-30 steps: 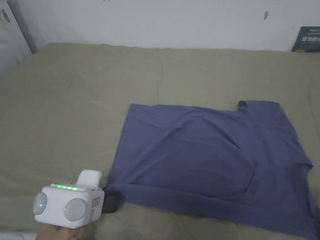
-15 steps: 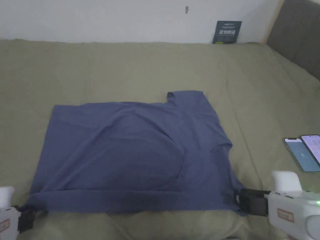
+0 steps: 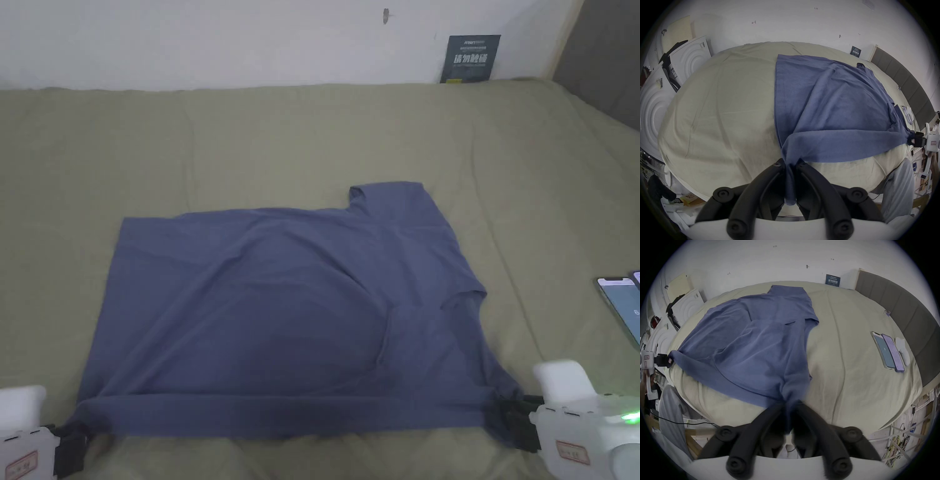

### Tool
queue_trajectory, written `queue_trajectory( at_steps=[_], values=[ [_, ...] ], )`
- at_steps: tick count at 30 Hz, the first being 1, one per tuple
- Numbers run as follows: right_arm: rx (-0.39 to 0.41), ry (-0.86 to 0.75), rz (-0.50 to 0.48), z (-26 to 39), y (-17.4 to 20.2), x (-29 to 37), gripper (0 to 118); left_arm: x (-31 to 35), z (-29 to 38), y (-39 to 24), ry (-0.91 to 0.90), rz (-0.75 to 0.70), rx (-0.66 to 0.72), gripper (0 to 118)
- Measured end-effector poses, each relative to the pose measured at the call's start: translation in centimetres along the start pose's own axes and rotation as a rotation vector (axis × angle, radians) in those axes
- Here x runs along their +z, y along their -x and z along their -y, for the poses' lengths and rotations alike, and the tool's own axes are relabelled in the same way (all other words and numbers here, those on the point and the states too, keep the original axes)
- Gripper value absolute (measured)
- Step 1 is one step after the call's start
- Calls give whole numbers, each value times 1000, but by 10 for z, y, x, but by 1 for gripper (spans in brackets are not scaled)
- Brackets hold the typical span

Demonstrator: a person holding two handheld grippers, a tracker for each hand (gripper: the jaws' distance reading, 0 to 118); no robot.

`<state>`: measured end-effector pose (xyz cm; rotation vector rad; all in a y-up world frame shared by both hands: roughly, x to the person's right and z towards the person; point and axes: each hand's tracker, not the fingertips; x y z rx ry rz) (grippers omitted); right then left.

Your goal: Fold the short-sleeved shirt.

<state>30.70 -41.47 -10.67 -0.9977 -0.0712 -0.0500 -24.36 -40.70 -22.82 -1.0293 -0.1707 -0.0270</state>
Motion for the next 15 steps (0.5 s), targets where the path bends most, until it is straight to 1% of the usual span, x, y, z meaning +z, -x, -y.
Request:
queue_trajectory(
  at_steps=[2,4,6,8,13,15],
  values=[
    [3,5,-21,-1,-2,3,5,-1,-1,0,4,-6,0,11],
    [-2,-16,-21,-1,-4,9,5,-1,-1,0,7,1,6,11],
    [-31,-35,-30,-2,-7,17,5,-1,-2,0,8,1,3,11],
    [-41,-48,-45,-7,-9,23,5,1,-4,0,3,2,3,11],
    [-51,-91,-58,-32,-9,35,5,3,-22,9,-18,19,24,11],
    [-44,-98,-65,-46,-9,34,5,5,-33,8,-28,21,15,11]
  ],
)
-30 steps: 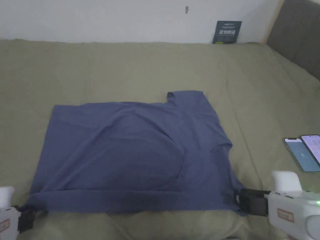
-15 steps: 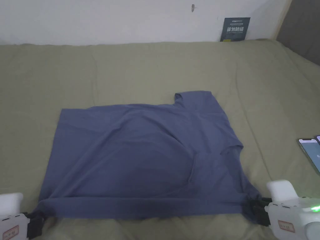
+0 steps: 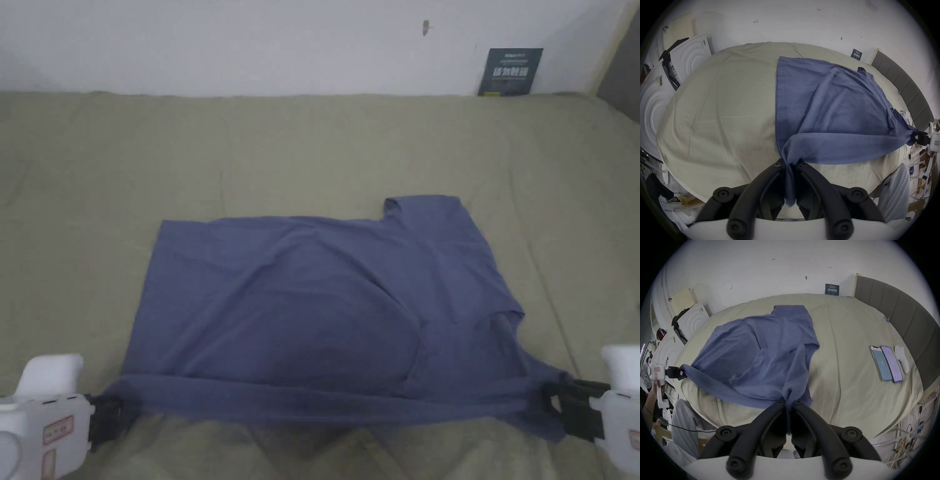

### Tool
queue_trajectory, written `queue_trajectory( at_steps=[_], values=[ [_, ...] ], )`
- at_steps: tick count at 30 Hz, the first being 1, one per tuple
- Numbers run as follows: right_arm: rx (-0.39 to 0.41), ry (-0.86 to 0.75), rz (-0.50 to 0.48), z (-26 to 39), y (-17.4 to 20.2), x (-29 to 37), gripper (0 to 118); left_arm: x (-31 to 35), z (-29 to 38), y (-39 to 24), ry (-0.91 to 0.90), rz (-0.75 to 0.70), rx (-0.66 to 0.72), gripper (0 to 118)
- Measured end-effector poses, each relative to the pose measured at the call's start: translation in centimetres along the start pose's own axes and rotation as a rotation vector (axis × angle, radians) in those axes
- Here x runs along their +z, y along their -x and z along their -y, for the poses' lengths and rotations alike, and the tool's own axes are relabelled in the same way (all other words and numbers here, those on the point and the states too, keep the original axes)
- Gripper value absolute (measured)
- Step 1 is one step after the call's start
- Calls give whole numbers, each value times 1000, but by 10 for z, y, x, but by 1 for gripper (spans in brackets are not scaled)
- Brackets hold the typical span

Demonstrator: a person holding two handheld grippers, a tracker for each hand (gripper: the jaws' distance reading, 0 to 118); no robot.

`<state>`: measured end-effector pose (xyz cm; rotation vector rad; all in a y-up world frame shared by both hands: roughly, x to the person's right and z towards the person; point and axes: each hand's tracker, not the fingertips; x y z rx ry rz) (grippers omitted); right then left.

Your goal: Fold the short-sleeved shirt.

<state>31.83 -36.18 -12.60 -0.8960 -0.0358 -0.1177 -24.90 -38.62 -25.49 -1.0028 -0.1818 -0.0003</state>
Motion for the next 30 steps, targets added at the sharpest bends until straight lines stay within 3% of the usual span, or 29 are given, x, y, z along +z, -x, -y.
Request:
queue_trajectory(
  at_steps=[10,16,27,28,29,30],
  values=[
    [49,-1,22,-84,9,-46,5,-29,-70,-3,-31,-13,-13,10],
    [23,30,41,-124,3,-86,5,-68,-101,4,-11,-13,34,10],
    [-2,148,75,-137,-6,-150,6,-122,-122,0,52,-31,22,10],
    [-7,148,82,-136,-6,-151,7,-123,-123,0,55,-29,19,11],
    [-12,149,90,-135,-4,-151,18,-123,-123,1,51,-23,15,11],
    [-21,135,112,-134,-3,-148,44,-124,-124,5,44,-6,27,17]
  ],
)
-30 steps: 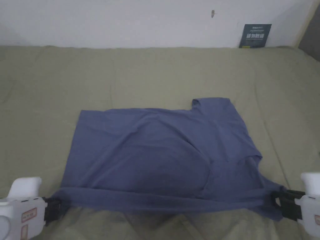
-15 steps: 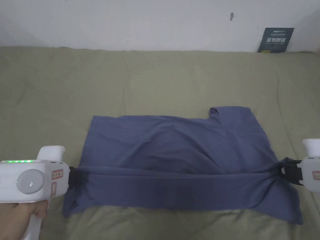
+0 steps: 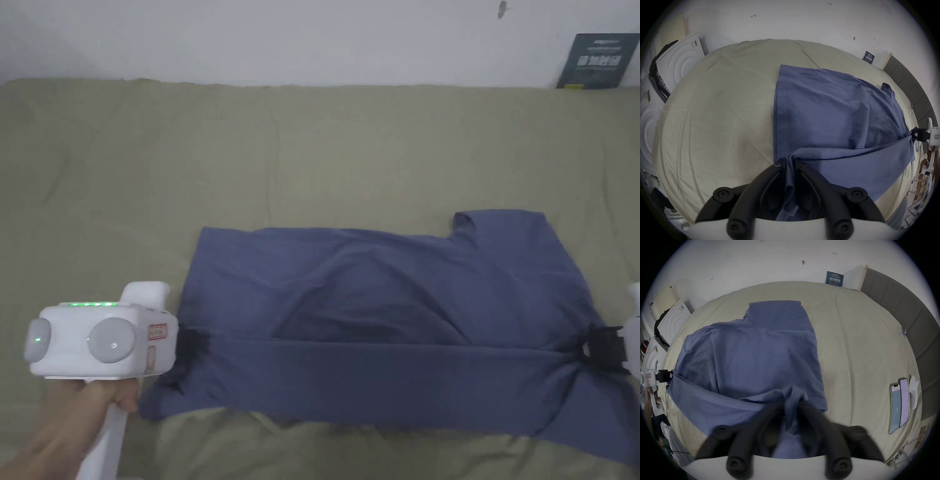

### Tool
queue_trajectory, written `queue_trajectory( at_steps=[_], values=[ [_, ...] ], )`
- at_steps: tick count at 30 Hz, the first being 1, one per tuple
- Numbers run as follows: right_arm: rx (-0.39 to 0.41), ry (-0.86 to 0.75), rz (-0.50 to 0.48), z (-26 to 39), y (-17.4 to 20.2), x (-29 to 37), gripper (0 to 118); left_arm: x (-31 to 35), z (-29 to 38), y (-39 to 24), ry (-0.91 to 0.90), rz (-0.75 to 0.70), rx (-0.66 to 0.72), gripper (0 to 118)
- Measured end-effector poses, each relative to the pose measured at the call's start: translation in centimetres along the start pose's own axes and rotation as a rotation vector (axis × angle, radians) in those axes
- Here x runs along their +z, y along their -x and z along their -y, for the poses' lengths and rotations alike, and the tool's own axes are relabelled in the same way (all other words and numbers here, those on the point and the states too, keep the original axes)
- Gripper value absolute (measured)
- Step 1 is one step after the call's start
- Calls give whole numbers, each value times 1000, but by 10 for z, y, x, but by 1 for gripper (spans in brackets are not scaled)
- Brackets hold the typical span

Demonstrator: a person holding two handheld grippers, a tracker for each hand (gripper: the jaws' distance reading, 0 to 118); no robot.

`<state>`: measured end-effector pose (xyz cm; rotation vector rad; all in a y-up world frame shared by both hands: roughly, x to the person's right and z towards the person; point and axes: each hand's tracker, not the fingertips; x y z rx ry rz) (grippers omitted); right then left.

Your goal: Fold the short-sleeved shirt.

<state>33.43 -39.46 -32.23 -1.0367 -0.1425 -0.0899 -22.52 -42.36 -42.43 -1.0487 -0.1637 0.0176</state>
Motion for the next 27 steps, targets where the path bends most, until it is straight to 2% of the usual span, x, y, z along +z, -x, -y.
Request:
queue_trajectory(
  at_steps=[1,2,3,4,5,10,11,12,13,14,15,16,18,22,23,24,25,26,27],
  values=[
    [-15,-13,27,2,-3,3,97,3,-1,2,-4,3,27,65],
    [-26,-12,10,4,-4,7,118,4,-1,3,-3,-32,44,112],
    [-41,-22,3,8,-5,17,116,13,-2,6,8,-14,50,117],
    [-53,-68,9,11,-5,27,116,24,-2,5,-96,-9,43,111],
    [-53,-57,4,17,-8,34,116,33,0,9,-34,-27,15,111],
    [-27,-102,-6,57,5,74,114,71,40,21,-63,-8,61,109],
    [-26,-111,-25,68,9,81,104,80,49,23,-56,5,72,97],
    [-30,-114,-42,78,12,86,80,89,57,25,-58,35,79,61],
    [-29,-121,-53,90,15,89,22,93,69,24,-49,30,80,0],
    [-25,-120,-48,99,19,92,0,94,79,23,-48,25,85,0],
    [-16,-122,-33,108,24,91,0,97,88,20,-75,10,99,0],
    [-16,-127,-23,117,27,91,0,98,95,15,-26,21,92,0],
    [-6,-78,-71,127,28,88,0,99,102,10,-4,80,107,0],
    [-16,-68,-65,133,25,83,0,93,104,13,-12,77,80,0],
    [-19,-62,-65,132,23,82,0,89,100,13,-38,61,91,16],
    [-20,-58,-69,132,21,80,0,81,96,12,-33,56,94,59],
    [-25,-59,-67,131,19,80,0,71,93,14,18,49,104,118],
    [-27,-59,-63,130,18,79,0,65,94,8,-14,172,128,115],
    [-23,-56,-65,128,16,77,0,61,90,13,-4,59,110,114]
  ],
)
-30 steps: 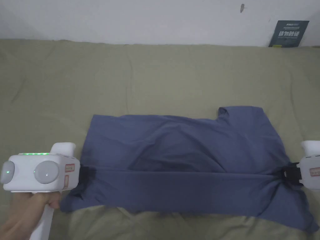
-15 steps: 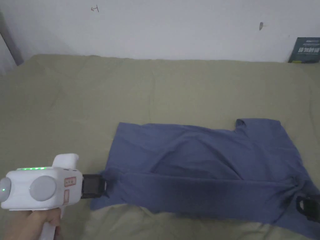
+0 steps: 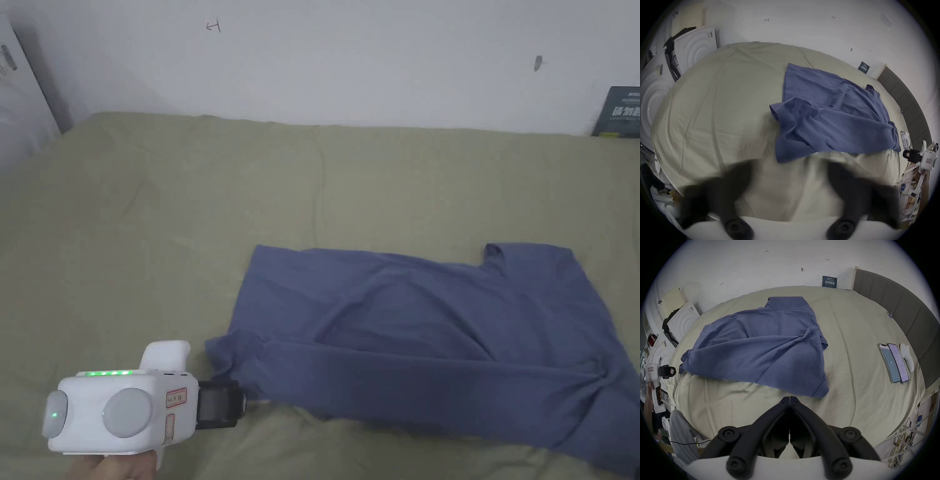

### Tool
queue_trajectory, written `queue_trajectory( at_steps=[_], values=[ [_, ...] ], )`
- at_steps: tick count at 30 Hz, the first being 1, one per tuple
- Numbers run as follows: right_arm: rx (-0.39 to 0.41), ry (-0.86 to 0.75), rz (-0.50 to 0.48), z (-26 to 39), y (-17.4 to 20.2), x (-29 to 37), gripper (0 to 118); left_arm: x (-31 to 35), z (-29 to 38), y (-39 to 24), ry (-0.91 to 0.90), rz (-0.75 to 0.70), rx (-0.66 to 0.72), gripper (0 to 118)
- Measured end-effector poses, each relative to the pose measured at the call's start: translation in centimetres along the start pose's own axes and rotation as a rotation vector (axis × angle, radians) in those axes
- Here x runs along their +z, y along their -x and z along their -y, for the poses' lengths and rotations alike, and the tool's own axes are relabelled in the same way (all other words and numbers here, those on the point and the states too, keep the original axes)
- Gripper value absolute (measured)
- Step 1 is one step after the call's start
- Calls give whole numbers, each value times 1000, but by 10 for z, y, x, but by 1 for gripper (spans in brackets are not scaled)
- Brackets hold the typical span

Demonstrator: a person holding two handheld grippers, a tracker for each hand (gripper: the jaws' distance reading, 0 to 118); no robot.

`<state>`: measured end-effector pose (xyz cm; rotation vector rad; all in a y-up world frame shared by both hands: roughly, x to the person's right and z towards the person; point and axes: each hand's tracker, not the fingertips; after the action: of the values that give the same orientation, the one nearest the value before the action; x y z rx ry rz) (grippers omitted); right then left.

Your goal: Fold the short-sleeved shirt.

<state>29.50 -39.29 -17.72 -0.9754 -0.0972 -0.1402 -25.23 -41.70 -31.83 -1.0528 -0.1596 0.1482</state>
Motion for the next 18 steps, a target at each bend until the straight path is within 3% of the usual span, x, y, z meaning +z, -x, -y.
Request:
queue_trajectory(
  at_steps=[5,7,8,9,10,11,12,16,17,18],
  values=[
    [-6,7,22,-4,-12,-13,0,-34,-14,-10,42,-77,-52,112],
    [-9,13,23,-3,-9,-13,0,-40,-18,-8,40,-28,-53,93],
    [-11,15,25,-3,-10,-14,0,-40,-20,-11,39,-69,-77,87],
    [-10,15,25,-2,-11,-15,0,-36,-20,-15,22,-82,-117,74],
    [-5,18,23,-2,-17,-20,0,-33,-21,-15,11,-57,-139,42],
    [-4,20,25,-2,-18,-22,0,-29,-23,-14,11,-42,-142,17],
    [-6,22,28,-3,-20,-24,0,-25,-26,-15,-10,-42,-150,9],
    [-17,13,30,-6,-14,-20,0,-21,-27,-26,-14,-40,-167,9],
    [-23,9,26,-8,-14,-20,5,-21,-25,-27,-15,-36,-159,9],
    [-28,3,21,-9,-13,-17,28,-21,-26,-26,-3,-29,-144,9]
  ],
)
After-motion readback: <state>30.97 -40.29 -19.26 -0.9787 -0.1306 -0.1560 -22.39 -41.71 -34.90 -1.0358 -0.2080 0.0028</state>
